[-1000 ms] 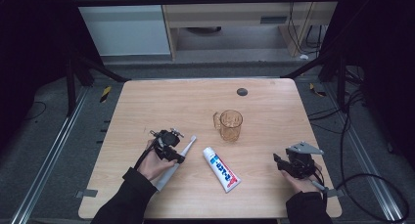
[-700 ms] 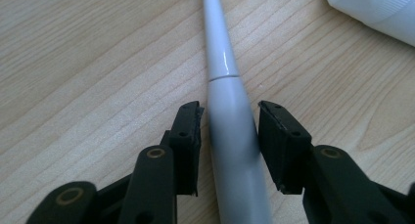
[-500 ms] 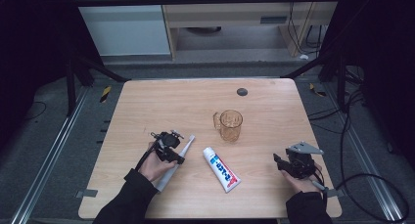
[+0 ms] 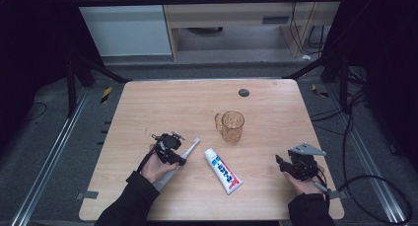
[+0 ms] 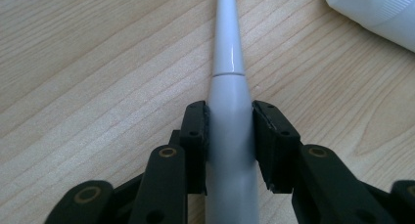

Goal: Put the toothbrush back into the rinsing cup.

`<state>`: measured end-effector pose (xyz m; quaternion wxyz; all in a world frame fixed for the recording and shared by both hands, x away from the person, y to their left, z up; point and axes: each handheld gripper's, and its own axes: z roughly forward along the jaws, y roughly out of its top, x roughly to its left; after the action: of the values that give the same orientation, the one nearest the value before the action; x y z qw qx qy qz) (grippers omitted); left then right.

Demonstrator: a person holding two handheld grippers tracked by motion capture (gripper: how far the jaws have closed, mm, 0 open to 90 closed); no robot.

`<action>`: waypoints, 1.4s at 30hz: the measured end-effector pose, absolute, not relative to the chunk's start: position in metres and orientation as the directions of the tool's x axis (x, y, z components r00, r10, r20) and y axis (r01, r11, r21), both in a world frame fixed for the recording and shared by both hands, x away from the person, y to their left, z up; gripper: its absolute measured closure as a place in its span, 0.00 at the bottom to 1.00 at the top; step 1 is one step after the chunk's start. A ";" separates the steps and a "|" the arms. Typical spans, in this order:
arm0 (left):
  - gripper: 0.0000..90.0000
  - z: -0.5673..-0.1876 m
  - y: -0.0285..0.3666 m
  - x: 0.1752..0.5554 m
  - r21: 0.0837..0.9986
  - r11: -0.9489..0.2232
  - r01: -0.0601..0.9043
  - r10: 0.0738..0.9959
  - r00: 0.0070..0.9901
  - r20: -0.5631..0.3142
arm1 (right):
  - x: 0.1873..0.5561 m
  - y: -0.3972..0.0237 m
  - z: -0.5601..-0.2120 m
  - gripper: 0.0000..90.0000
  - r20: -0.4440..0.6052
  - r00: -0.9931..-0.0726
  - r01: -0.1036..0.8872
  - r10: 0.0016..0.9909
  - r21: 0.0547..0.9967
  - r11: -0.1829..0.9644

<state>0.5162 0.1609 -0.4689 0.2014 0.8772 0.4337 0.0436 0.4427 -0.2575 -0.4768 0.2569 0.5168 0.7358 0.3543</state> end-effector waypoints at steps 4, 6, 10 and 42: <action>0.74 -0.469 0.162 0.514 0.408 -0.536 0.739 0.781 0.617 -0.092 | 0.443 -0.258 -0.477 0.52 -0.018 -0.334 0.576 0.942 0.788 0.219; 0.74 -0.465 0.164 0.512 0.431 -0.529 0.731 0.782 0.617 -0.088 | 0.443 -0.258 -0.477 0.52 -0.015 -0.334 0.577 0.943 0.787 0.217; 0.75 -0.449 0.171 0.507 0.492 -0.497 0.715 0.788 0.609 -0.090 | 0.443 -0.259 -0.477 0.53 -0.021 -0.335 0.572 0.942 0.789 0.222; 0.75 -0.387 0.192 0.495 0.743 -0.352 0.569 0.828 0.560 -0.037 | 0.443 -0.258 -0.477 0.54 -0.015 -0.331 0.574 0.943 0.790 0.214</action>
<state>0.4949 0.1922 -0.3875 0.3676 0.8031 0.4347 0.1760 0.4426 -0.2584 -0.4772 0.2599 0.5166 0.7345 0.3550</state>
